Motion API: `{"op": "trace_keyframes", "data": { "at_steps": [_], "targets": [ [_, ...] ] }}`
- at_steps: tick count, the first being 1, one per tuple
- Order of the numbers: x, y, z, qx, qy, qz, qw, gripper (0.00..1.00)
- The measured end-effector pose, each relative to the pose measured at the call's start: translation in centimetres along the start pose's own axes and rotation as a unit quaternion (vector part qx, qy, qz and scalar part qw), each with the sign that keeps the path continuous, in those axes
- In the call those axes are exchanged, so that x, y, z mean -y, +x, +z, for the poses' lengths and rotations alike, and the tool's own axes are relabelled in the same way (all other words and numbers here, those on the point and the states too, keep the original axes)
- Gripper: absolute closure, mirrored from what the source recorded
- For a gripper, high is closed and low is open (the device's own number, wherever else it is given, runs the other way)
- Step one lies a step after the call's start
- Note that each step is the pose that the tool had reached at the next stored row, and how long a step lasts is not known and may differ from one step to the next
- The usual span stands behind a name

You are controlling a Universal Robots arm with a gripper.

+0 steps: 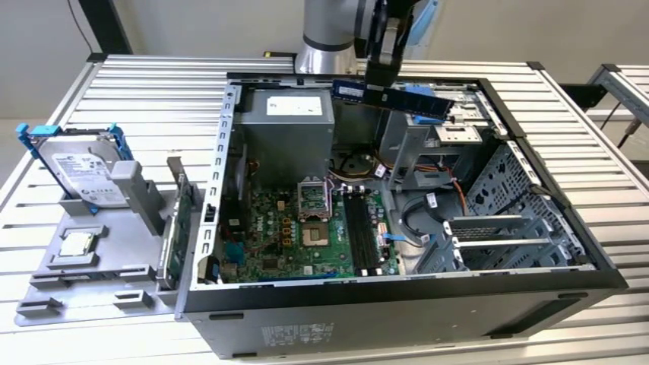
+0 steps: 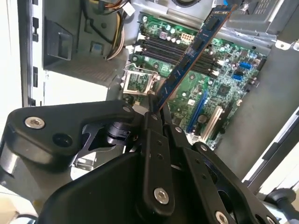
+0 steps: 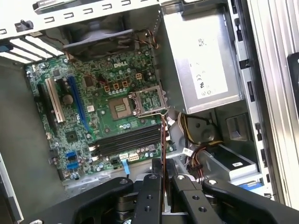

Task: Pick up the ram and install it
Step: 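Insert the ram into the slot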

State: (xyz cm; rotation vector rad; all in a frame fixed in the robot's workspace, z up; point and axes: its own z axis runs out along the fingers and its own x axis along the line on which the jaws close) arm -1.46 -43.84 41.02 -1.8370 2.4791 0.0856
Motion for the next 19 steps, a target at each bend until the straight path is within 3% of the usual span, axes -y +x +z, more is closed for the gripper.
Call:
{"op": "trace_keyframes", "data": {
  "at_steps": [5,9,13,19],
  "targets": [
    [0.00,0.00,0.00,0.0003,0.0020,0.024,0.99970,1.00],
    [0.00,0.00,0.00,0.0005,0.0036,0.045,0.99898,1.00],
    [0.00,0.00,-0.01,0.0008,0.0054,0.066,0.99782,1.00],
    [0.00,0.00,-0.01,0.0012,0.0079,0.098,0.99516,1.00]
  ]
}}
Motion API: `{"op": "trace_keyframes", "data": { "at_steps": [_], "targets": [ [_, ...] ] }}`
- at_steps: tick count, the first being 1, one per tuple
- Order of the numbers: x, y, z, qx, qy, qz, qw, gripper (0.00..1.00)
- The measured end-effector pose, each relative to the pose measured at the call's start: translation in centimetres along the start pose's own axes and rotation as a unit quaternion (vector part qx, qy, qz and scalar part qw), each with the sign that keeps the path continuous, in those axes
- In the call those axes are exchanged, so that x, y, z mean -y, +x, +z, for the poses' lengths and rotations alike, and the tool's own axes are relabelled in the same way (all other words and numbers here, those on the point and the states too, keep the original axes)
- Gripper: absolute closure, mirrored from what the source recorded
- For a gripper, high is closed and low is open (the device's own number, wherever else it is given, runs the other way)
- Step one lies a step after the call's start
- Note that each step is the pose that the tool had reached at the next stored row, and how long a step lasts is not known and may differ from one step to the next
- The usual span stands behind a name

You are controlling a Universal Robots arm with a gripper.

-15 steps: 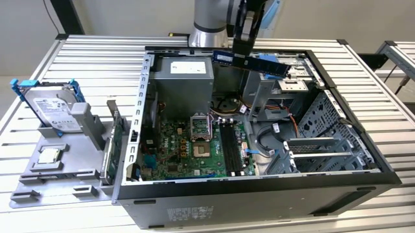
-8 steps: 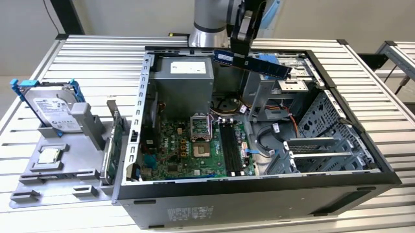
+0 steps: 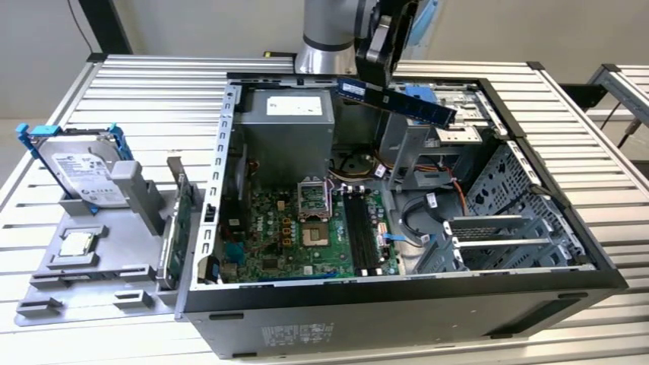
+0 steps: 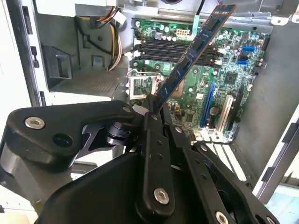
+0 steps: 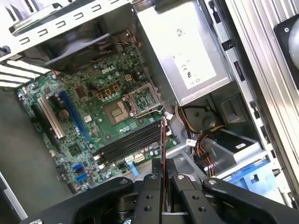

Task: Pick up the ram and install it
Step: 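Insert the ram into the slot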

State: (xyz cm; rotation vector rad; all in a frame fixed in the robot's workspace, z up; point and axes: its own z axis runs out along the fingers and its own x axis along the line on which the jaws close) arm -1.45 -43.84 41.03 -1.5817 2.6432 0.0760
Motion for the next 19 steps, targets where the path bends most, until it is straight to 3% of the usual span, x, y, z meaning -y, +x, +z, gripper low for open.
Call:
{"op": "trace_keyframes", "data": {
  "at_steps": [5,10,14,19],
  "targets": [
    [0.00,0.00,0.00,0.0003,0.0020,0.026,0.99967,1.00],
    [0.00,0.00,0.00,0.0006,0.0040,0.052,0.99863,1.00],
    [0.00,0.00,0.00,0.0008,0.0056,0.073,0.99733,1.00],
    [0.00,0.01,0.00,0.0012,0.0078,0.101,0.99489,1.00]
  ]
}}
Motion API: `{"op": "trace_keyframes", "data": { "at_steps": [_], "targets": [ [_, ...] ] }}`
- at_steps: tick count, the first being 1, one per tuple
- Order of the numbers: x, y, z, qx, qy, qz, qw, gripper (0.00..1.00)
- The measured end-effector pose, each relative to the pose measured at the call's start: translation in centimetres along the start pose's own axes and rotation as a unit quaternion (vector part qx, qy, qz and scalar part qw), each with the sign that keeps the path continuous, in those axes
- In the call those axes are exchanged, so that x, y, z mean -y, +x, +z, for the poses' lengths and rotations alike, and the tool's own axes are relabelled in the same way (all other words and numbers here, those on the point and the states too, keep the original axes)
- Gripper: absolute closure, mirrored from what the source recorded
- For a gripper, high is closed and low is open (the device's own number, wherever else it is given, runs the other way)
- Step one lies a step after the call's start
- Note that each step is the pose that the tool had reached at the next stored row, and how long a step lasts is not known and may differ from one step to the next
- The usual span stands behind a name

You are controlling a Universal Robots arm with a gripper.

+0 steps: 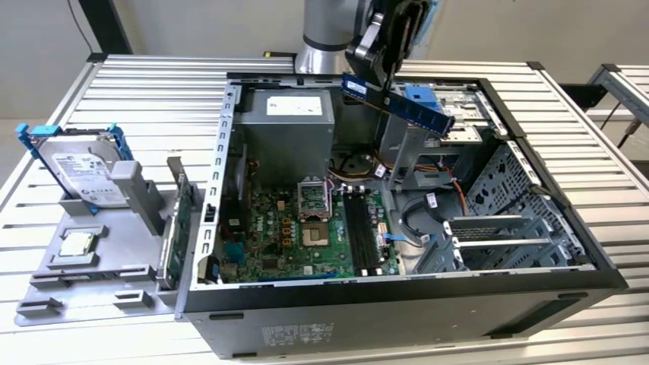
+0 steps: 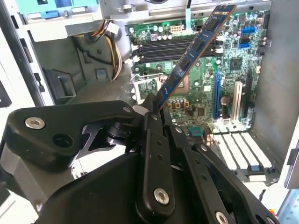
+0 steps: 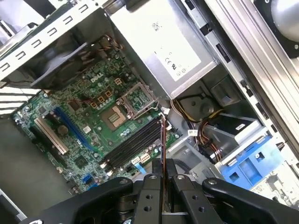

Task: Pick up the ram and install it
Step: 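Insert the ram into the slot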

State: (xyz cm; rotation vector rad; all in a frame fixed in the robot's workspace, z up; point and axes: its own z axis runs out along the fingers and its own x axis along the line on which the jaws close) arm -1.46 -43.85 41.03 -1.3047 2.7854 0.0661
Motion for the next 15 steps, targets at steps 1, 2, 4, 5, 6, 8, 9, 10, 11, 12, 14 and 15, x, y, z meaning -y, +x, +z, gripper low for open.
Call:
{"op": "trace_keyframes", "data": {
  "at_steps": [1,2,4,5,6,8,9,10,11,12,14,15],
  "targets": [
    [0.00,0.00,0.00,0.0000,0.0004,0.006,0.99998,1.00],
    [0.00,0.00,0.00,0.0001,0.0009,0.011,0.99993,1.00],
    [0.00,0.00,0.01,0.0003,0.0018,0.023,0.99973,1.00],
    [0.00,0.00,0.01,0.0004,0.0022,0.029,0.99959,1.00],
    [0.00,0.00,0.01,0.0004,0.0026,0.034,0.99941,1.00],
    [0.00,0.01,0.01,0.0005,0.0035,0.045,0.99899,1.00],
    [0.00,0.01,0.01,0.0006,0.0039,0.050,0.99873,1.00],
    [0.00,0.01,0.02,0.0006,0.0042,0.055,0.99848,1.00],
    [0.00,0.01,0.01,0.0007,0.0047,0.060,0.99816,1.00],
    [0.00,0.01,0.02,0.0008,0.0051,0.066,0.99780,1.00],
    [0.00,0.01,0.02,0.0009,0.0060,0.078,0.99695,1.00],
    [0.00,0.01,0.04,0.0010,0.0064,0.083,0.99653,1.00]
  ]
}}
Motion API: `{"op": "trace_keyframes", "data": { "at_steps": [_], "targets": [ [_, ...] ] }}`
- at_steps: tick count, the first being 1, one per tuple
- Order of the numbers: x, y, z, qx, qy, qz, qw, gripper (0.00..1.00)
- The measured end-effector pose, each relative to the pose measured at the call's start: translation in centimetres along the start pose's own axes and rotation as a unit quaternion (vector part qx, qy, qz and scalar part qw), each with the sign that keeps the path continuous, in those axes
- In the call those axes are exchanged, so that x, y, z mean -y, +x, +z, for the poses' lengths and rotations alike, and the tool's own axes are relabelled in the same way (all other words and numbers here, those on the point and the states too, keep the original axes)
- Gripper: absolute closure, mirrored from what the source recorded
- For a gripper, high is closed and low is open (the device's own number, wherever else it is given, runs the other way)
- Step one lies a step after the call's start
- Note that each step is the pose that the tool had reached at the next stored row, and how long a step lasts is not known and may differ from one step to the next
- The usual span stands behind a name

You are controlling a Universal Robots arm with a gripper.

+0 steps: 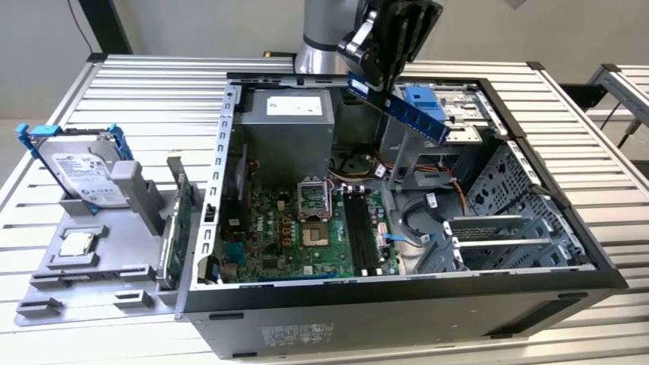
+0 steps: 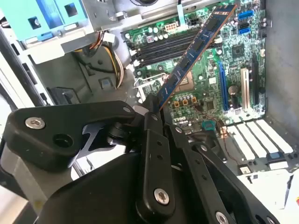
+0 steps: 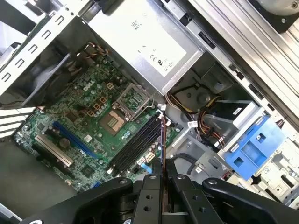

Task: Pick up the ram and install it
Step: 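Insert the ram into the slot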

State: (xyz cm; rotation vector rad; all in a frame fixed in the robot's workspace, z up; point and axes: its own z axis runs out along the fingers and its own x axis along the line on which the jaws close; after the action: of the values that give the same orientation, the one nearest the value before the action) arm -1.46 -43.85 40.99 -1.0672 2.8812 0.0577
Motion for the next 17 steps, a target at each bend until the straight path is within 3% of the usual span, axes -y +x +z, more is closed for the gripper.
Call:
{"op": "trace_keyframes", "data": {
  "at_steps": [5,9,15,16,17],
  "targets": [
    [0.00,0.00,0.02,0.0002,0.0021,0.026,0.99965,1.00],
    [0.00,0.00,0.02,0.0005,0.0042,0.053,0.99860,1.00],
    [0.00,0.01,0.11,0.0011,0.0073,0.094,0.99559,1.00],
    [0.00,0.01,0.14,0.0011,0.0078,0.100,0.99493,1.00],
    [0.00,0.02,0.21,0.0010,0.0090,0.112,0.99365,1.00]
  ]
}}
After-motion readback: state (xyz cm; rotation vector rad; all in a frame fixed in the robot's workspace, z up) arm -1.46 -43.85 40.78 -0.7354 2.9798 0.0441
